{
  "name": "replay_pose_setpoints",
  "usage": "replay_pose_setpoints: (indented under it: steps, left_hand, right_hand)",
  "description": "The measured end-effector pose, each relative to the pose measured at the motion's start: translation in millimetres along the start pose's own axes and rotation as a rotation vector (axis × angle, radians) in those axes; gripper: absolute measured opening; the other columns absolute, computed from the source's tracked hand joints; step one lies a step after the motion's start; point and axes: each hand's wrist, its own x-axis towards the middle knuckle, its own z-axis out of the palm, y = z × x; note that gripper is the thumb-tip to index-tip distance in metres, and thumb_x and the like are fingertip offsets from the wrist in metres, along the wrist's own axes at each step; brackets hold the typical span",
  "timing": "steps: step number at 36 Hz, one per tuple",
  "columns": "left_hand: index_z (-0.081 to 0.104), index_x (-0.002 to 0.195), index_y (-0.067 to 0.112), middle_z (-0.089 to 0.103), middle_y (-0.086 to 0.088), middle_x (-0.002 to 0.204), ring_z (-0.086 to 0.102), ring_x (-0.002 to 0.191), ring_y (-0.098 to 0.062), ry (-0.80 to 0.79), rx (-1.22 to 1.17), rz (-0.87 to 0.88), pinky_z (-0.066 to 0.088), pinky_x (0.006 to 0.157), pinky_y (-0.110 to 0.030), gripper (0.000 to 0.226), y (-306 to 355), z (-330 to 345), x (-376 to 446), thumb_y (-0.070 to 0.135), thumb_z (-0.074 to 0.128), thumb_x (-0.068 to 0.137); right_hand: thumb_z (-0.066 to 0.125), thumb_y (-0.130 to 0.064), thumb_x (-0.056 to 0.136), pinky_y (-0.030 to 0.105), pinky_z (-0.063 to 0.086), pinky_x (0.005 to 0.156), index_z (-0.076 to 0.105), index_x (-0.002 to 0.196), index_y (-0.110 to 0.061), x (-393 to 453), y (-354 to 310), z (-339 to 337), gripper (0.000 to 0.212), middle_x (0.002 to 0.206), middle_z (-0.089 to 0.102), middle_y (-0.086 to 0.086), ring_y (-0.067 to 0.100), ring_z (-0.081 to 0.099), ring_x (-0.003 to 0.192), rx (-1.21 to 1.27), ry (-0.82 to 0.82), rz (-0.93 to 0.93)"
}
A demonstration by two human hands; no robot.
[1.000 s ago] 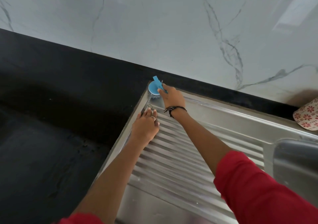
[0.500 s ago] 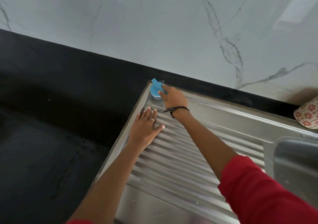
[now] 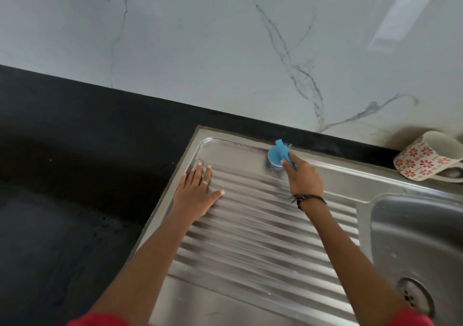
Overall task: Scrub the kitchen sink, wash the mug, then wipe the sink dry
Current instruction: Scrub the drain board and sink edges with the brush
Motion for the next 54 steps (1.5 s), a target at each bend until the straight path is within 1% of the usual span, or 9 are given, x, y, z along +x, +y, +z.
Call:
replay_pose_setpoints:
  steps: [6,10,21,26,35,40,45,49,54]
  left_hand:
    - [-0.015,0.148,0.018,-0.028,-0.009,0.152,-0.021,0.142,-0.028,0.003,-0.080,-0.062,-0.010,0.114,-0.046,0.082,31.5,-4.1,-11.7,0.061,0.027,0.093]
    - [-0.018,0.146,0.018,-0.034,-0.007,0.150,-0.028,0.139,-0.027,-0.061,-0.173,0.020,-0.015,0.112,-0.045,0.088,72.5,0.9,-21.0,0.064,0.031,0.090]
    - [-0.027,0.142,0.023,-0.040,-0.007,0.146,-0.035,0.135,-0.028,-0.301,-0.136,0.155,-0.018,0.112,-0.052,0.114,127.9,5.5,-13.9,0.075,0.049,0.074]
    - [-0.028,0.142,0.025,-0.041,-0.008,0.145,-0.035,0.135,-0.029,-0.335,-0.115,0.143,-0.019,0.110,-0.053,0.116,128.3,2.7,-12.4,0.075,0.051,0.073]
    - [-0.030,0.141,0.027,-0.044,-0.007,0.143,-0.036,0.135,-0.028,-0.388,-0.103,0.103,-0.019,0.108,-0.054,0.120,131.0,0.1,-9.5,0.076,0.053,0.069]
    - [-0.030,0.141,0.028,-0.044,-0.006,0.143,-0.036,0.135,-0.027,-0.399,-0.094,0.111,-0.018,0.109,-0.055,0.118,130.0,-1.1,-9.1,0.076,0.053,0.071]
    - [-0.034,0.138,0.028,-0.047,-0.005,0.140,-0.040,0.132,-0.027,-0.419,-0.099,0.118,-0.021,0.107,-0.054,0.119,129.8,-0.8,-8.5,0.076,0.052,0.071]
    - [-0.034,0.138,0.028,-0.047,-0.006,0.140,-0.039,0.132,-0.027,-0.425,-0.093,0.117,-0.020,0.107,-0.055,0.119,130.3,-1.3,-8.0,0.076,0.052,0.071]
    - [-0.031,0.140,0.029,-0.045,-0.005,0.142,-0.038,0.134,-0.026,-0.435,-0.096,0.100,-0.019,0.109,-0.054,0.119,131.0,-1.8,-7.3,0.076,0.053,0.070]
  right_hand:
    - [0.032,-0.037,0.101,0.035,0.046,0.079,0.037,0.140,-0.021,12.9,-50.1,28.3,0.043,0.113,0.062,0.013,0.028,0.059,0.098,-0.132,-0.109,-0.163]
    - [0.030,-0.037,0.101,0.037,0.047,0.079,0.037,0.140,-0.023,11.6,-30.4,9.0,0.042,0.110,0.063,0.013,0.028,0.060,0.096,-0.186,-0.107,-0.165]
    - [0.034,-0.038,0.100,0.046,0.044,0.087,0.040,0.140,-0.021,-31.3,111.8,-80.2,0.044,0.117,0.058,0.026,0.042,0.054,0.106,-0.097,0.151,0.308]
    - [0.033,-0.035,0.100,0.042,0.046,0.084,0.040,0.138,-0.018,-20.9,80.1,-57.6,0.041,0.114,0.059,0.023,0.038,0.057,0.102,-0.028,0.112,0.270]
    - [0.032,-0.035,0.100,0.039,0.048,0.079,0.041,0.137,-0.022,4.8,2.3,-9.8,0.040,0.107,0.064,0.016,0.031,0.061,0.094,-0.130,-0.070,-0.060]
    - [0.032,-0.040,0.100,0.043,0.046,0.087,0.039,0.140,-0.025,-11.3,65.9,-42.0,0.043,0.114,0.062,0.020,0.036,0.058,0.104,-0.077,0.021,0.108]
    - [0.031,-0.038,0.100,0.039,0.046,0.080,0.041,0.138,-0.020,-30.0,133.4,-84.7,0.043,0.110,0.061,0.021,0.037,0.059,0.099,-0.044,0.239,0.358]
    - [0.033,-0.035,0.100,0.040,0.048,0.080,0.042,0.137,-0.019,-27.8,123.8,-82.9,0.041,0.109,0.062,0.022,0.036,0.059,0.098,-0.055,0.264,0.391]
    - [0.031,-0.034,0.101,0.038,0.046,0.075,0.038,0.137,-0.021,-25.7,66.4,-43.7,0.039,0.106,0.063,0.020,0.034,0.061,0.095,-0.014,0.142,0.254]
